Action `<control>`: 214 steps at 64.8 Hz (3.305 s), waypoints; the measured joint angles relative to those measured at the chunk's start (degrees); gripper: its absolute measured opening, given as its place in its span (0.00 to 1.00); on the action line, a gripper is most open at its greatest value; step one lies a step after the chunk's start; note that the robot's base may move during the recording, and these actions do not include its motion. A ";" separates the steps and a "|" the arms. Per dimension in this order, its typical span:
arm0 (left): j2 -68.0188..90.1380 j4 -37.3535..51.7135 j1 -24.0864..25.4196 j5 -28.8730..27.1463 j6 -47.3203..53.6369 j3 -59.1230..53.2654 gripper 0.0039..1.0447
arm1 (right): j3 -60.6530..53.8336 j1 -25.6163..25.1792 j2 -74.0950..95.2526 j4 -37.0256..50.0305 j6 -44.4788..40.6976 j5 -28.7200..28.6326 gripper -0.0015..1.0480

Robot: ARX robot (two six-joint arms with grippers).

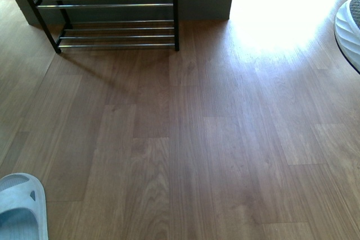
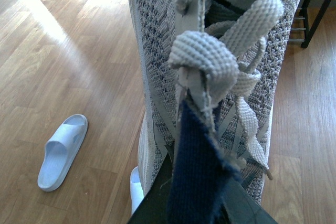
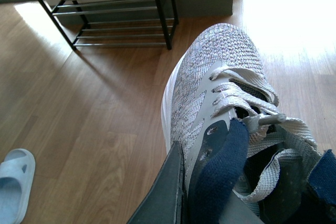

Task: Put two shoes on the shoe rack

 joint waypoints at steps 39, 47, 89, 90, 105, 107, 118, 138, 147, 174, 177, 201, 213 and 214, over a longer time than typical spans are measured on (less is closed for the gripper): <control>-0.02 0.00 0.15 -0.31 0.04 -0.04 0.02 | 0.00 0.11 0.04 0.00 0.00 -0.31 0.01; -0.02 0.00 0.15 -0.28 0.04 -0.04 0.02 | 0.00 0.07 0.02 0.00 0.00 0.02 0.01; 0.07 0.00 -0.28 0.04 0.39 -0.09 0.02 | -0.07 -0.09 0.07 -0.02 0.00 0.04 0.01; 0.07 0.00 -0.26 0.04 0.39 -0.09 0.02 | -0.07 -0.07 0.07 -0.02 0.00 0.07 0.01; 0.07 -0.02 0.02 -0.39 0.39 -0.17 0.02 | -0.07 0.13 -0.02 0.00 0.00 -0.42 0.01; 0.07 -0.02 0.02 -0.55 0.39 -0.17 0.02 | -0.07 0.11 -0.02 0.00 0.00 -0.39 0.01; 0.07 -0.02 -0.04 0.17 0.44 -0.17 0.02 | -0.07 0.11 0.00 0.00 0.00 0.02 0.01; 0.11 -0.04 0.09 -0.55 0.39 -0.20 0.02 | -0.07 0.13 0.02 0.00 0.00 -0.37 0.01; 0.11 -0.04 0.07 -0.35 0.42 -0.31 0.02 | -0.11 0.13 0.13 -0.02 0.00 -0.26 0.01; 0.11 -0.07 0.00 -0.15 0.39 -0.39 0.02 | -0.11 0.09 0.11 -0.02 0.00 -0.02 0.01; 0.11 -0.07 0.00 -0.04 0.42 -0.39 0.02 | -0.11 0.09 0.11 -0.02 0.00 -0.02 0.01; 0.11 -0.07 0.00 -0.09 0.39 -0.39 0.02 | -0.11 0.09 0.11 -0.02 0.00 0.00 0.01; 0.11 -0.07 0.00 -0.04 0.39 -0.39 0.02 | -0.11 0.09 0.11 -0.02 0.00 0.04 0.01; 0.11 -0.07 0.00 -0.07 0.39 -0.39 0.02 | -0.11 0.09 0.11 -0.02 0.00 -0.02 0.01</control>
